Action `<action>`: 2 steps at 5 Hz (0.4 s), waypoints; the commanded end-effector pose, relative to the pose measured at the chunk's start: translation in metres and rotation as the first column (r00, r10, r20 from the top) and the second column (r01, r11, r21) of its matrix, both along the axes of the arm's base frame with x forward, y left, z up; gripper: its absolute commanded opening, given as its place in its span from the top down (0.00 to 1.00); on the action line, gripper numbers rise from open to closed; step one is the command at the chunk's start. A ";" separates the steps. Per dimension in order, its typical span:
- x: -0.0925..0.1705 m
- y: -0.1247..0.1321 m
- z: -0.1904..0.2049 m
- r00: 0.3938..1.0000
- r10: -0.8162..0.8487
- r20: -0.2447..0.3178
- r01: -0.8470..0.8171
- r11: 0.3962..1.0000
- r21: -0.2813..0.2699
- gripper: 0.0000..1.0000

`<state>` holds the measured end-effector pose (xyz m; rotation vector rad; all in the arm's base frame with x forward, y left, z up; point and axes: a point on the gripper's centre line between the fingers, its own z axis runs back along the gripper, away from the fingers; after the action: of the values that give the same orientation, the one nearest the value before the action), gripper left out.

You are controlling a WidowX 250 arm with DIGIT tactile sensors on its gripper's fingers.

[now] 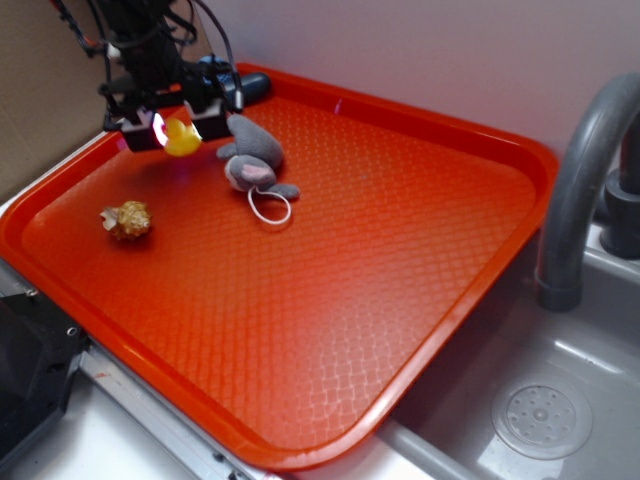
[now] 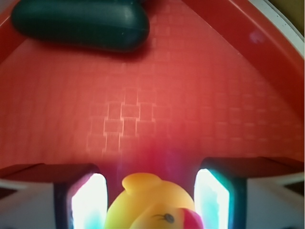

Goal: Grab the yellow duck.

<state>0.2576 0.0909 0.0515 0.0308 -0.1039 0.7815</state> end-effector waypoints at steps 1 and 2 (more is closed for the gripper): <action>-0.006 -0.029 0.088 0.965 -0.251 -0.079 0.243 0.965 -0.095 1.00; -0.021 -0.051 0.114 0.940 -0.330 -0.087 0.313 0.936 -0.162 1.00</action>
<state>0.2277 0.0287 0.1475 -0.0750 0.1288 0.4651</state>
